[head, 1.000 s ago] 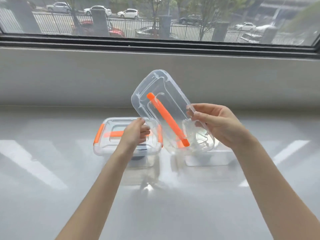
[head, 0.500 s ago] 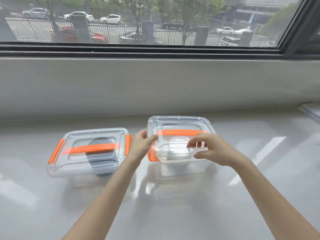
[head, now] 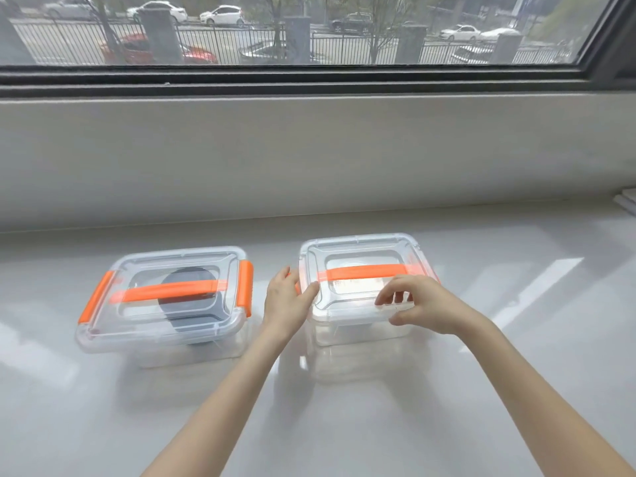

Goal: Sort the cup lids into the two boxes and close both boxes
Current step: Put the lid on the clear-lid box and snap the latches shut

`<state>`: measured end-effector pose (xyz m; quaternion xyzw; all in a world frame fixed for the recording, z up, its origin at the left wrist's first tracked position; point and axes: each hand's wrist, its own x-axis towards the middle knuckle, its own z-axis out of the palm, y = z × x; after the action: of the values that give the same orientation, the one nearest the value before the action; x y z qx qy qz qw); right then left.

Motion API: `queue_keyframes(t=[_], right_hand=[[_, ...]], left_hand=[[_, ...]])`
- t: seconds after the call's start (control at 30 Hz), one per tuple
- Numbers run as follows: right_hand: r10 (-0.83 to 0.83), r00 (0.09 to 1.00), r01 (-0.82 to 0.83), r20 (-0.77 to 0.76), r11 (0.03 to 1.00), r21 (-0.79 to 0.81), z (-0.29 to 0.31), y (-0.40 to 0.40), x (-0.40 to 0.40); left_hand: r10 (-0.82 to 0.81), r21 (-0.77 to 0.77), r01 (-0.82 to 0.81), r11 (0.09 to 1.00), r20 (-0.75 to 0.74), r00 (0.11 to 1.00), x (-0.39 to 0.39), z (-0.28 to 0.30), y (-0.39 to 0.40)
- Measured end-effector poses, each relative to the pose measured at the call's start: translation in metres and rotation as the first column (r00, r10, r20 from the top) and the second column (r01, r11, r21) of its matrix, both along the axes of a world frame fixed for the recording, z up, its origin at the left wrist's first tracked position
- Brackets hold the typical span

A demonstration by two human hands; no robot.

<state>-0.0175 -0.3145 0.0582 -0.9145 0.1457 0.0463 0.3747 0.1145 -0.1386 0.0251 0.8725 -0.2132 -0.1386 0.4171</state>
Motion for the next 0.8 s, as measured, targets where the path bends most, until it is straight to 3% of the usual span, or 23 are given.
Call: queue_keyframes(t=[0.07, 0.13, 0.23, 0.3, 0.47, 0.67, 0.8], right_hand=[[-0.041, 0.999, 0.039, 0.018, 0.997, 0.062, 0.003, -0.001, -0.001], [-0.199, 0.971, 0.178, 0.134, 0.972, 0.152, 0.005, -0.005, -0.002], [-0.512, 0.812, 0.495, 0.280, 0.858, 0.137, -0.004, -0.024, -0.001], [-0.642, 0.741, 0.620, 0.197, 0.767, 0.167, -0.015, -0.035, -0.002], [-0.739, 0.666, 0.685, -0.100, 0.552, 0.476, -0.035, -0.049, -0.004], [-0.771, 0.630, 0.704, -0.094, 0.515, 0.489, -0.034, -0.054, 0.000], [-0.770, 0.629, 0.690, -0.107, 0.490, 0.532, -0.034, -0.053, 0.001]], left_hand=[[0.045, 0.008, -0.044, 0.999, -0.045, 0.998, 0.001, -0.004, 0.000], [0.113, -0.018, -0.119, 0.993, -0.191, 0.975, 0.002, -0.006, 0.001], [0.168, -0.080, -0.240, 0.968, -0.505, 0.847, 0.006, -0.011, 0.004], [0.178, -0.099, -0.275, 0.956, -0.550, 0.816, 0.008, -0.015, 0.006], [0.140, -0.090, -0.165, 0.982, -0.236, 0.962, 0.014, -0.007, 0.007], [0.069, -0.008, -0.069, 0.998, 0.085, 0.994, 0.009, -0.004, 0.000], [-0.007, 0.182, -0.048, 0.982, 0.288, 0.957, 0.009, -0.006, -0.007]])
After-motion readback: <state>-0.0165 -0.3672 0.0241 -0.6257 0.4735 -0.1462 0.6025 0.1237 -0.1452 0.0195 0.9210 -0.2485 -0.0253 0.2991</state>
